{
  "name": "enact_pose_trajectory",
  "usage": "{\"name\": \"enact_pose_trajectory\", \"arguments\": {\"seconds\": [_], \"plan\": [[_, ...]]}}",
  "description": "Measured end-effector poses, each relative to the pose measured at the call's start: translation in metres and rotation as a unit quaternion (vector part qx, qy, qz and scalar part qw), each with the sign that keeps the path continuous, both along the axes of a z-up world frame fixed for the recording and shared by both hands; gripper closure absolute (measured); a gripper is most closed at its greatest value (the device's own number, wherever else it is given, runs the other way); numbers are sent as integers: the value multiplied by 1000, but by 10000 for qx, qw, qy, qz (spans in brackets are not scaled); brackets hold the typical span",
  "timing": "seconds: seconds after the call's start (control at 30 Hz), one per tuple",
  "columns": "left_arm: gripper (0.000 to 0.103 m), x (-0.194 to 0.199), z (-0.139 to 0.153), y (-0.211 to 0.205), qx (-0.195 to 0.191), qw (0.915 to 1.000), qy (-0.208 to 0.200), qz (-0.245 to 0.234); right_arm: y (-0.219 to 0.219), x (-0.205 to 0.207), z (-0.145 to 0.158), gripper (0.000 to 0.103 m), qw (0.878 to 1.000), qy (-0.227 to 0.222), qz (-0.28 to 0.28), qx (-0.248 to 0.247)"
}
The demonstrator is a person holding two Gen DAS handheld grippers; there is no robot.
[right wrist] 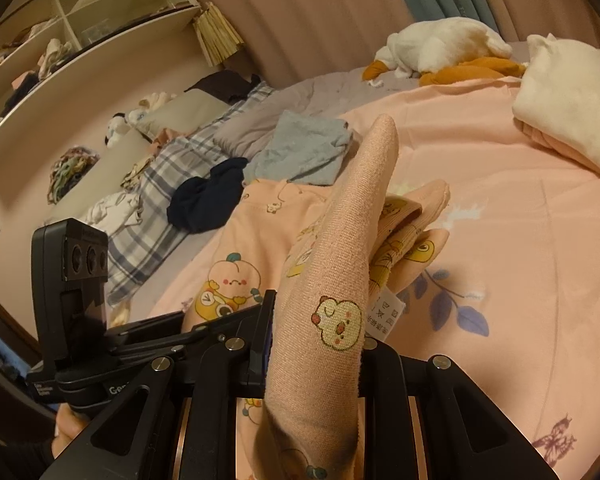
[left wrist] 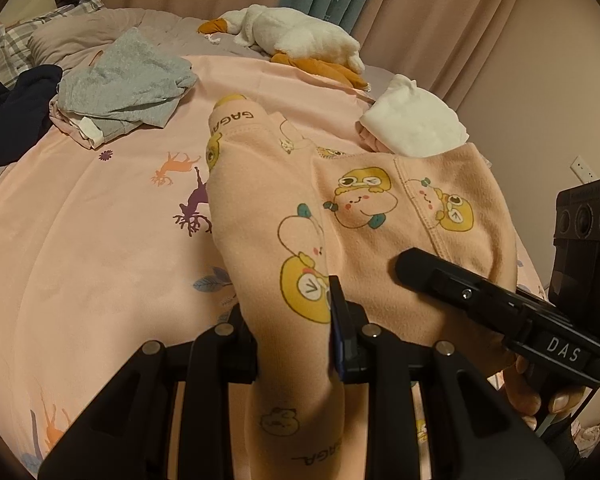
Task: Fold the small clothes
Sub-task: 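Hold the lifted shirt end up with the right gripper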
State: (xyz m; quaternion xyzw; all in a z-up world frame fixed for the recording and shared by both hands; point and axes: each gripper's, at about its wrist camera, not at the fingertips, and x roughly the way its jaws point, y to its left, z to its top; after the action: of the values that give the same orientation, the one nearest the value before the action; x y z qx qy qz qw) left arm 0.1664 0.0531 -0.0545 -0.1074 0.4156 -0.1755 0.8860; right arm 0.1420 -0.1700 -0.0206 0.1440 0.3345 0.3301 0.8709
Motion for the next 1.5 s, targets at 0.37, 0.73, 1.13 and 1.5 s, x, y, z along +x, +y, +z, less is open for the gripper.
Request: {"name": "enact_pose_trajectory", "arguments": {"seconds": [0.37, 0.73, 1.13, 1.5], "plan": [[77, 15, -14, 0, 64, 9999, 134, 56, 8, 11, -7, 79, 9999, 161, -9, -20], [77, 29, -27, -1, 88, 9995, 278, 75, 14, 22, -15, 79, 9995, 319, -50, -27], [77, 42, -40, -5, 168, 9991, 396, 63, 16, 33, -26, 79, 9988, 470, -104, -8], [77, 52, -52, -6, 226, 9983, 527, 67, 17, 43, -38, 79, 9980, 624, -109, -11]]}}
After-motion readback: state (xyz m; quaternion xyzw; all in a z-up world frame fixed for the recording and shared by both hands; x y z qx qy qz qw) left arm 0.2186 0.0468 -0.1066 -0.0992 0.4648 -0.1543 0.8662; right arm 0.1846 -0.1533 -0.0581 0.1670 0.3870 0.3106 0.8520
